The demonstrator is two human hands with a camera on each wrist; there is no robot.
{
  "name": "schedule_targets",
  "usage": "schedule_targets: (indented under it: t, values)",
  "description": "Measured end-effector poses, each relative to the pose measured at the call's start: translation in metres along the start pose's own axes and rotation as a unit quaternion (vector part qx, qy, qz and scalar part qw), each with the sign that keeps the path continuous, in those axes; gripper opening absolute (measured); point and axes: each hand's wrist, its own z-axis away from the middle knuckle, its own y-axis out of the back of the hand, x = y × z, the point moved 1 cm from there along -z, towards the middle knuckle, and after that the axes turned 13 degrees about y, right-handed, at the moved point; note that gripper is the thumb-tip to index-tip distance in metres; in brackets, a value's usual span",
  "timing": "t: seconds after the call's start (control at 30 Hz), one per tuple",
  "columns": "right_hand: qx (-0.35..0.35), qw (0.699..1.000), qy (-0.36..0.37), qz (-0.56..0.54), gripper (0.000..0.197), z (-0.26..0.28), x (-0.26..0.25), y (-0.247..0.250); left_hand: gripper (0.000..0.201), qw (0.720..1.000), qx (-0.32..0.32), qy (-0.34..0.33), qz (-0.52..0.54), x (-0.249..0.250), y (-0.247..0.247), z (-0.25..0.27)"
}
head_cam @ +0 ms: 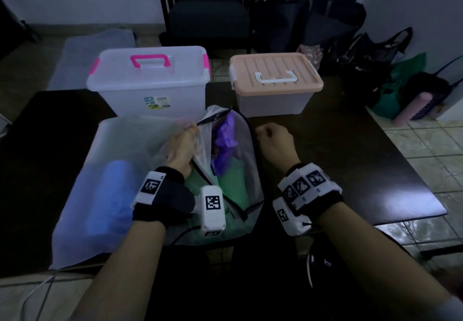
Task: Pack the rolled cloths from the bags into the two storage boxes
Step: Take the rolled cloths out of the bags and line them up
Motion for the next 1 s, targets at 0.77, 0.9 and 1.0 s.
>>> schedule_targets:
  t: [0.77,0.9,1.0]
  values:
    - [-0.130,0.922,-0.187,-0.314,0.033,-0.029,-0.027,-0.046,0.018,0.998,-0.041,-0.029,0.034,-0.001,-0.003,0.000]
    - [-0.116,0.928,-0.179,-0.307,0.020,-0.032,-0.026,-0.047,0.021,0.997,-0.049,-0.038,0.049,-0.002,-0.004,0.000]
    - [-0.083,0.925,-0.177,-0.326,0.019,-0.034,-0.024,-0.050,0.021,0.996,-0.055,-0.027,0.060,-0.002,-0.004,-0.002]
